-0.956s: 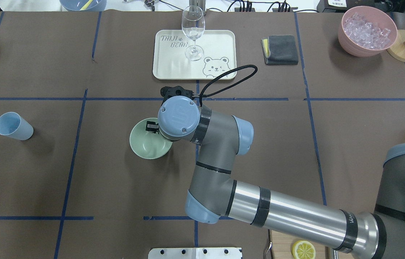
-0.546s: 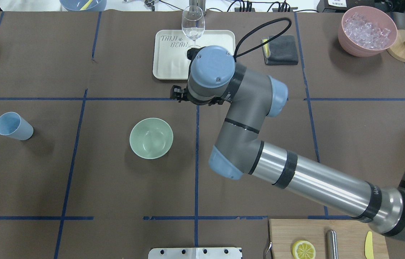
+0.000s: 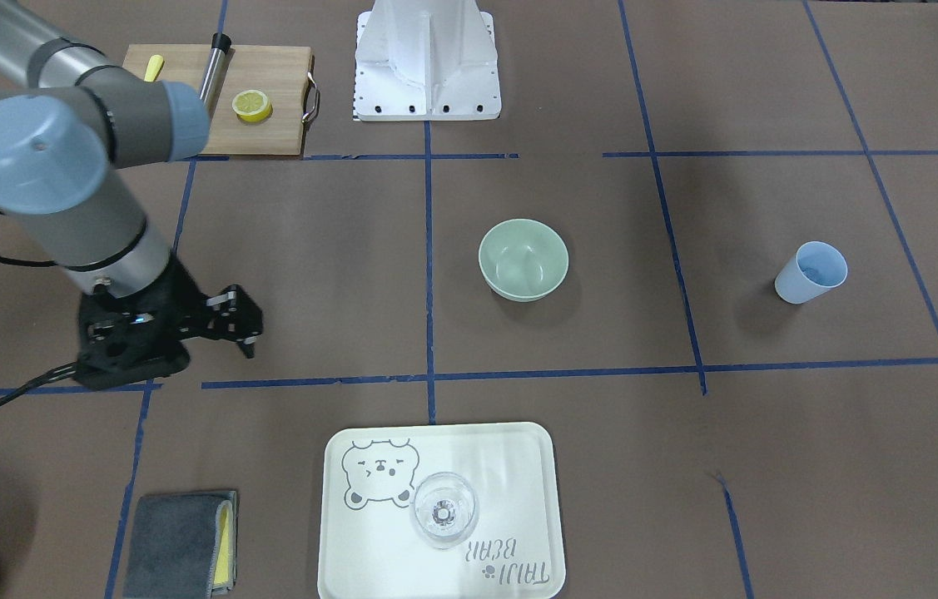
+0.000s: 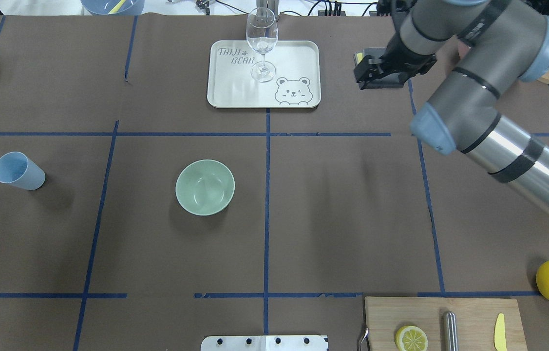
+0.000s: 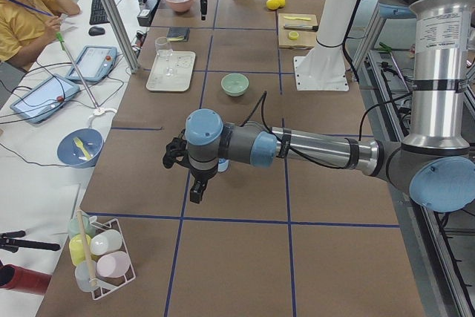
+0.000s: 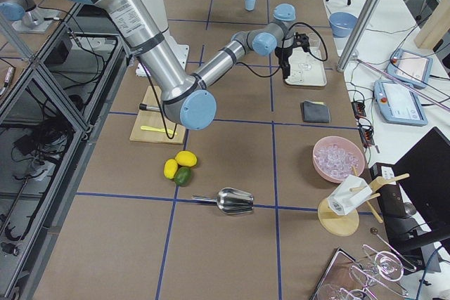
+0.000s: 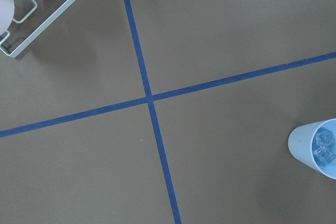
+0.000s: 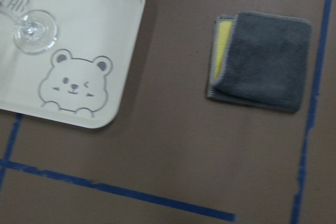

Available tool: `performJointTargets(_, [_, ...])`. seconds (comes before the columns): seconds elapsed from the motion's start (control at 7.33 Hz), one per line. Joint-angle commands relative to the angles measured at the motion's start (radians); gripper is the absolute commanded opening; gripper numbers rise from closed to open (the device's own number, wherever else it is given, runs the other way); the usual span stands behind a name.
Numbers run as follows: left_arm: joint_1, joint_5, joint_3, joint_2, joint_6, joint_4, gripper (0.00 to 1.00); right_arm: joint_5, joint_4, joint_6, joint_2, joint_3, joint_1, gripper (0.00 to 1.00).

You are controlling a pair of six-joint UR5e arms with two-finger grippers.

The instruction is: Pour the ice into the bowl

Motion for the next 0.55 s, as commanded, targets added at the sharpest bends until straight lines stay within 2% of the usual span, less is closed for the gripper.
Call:
performJointTargets(0.0, [0.001, 0.0, 0.013, -0.014, -0.009, -0.108, 1.0, 0.079, -0.004, -0.354, -0.151, -0.003, 0.167, 1.0])
performJointTargets(0.14, [0.001, 0.002, 0.015, -0.013, -0.007, -0.192, 1.0, 0.134, -0.019, -0.498, -0.21, -0.013, 0.251, 1.0])
performJointTargets(0.27, [0.001, -0.001, 0.021, -0.013, -0.007, -0.29, 1.0, 0.145, -0.057, -0.643, -0.259, -0.016, 0.317, 1.0])
performJointTargets(0.41, [0.001, -0.001, 0.023, -0.014, -0.009, -0.445, 1.0, 0.154, -0.106, -0.707, -0.293, -0.02, 0.383, 1.0])
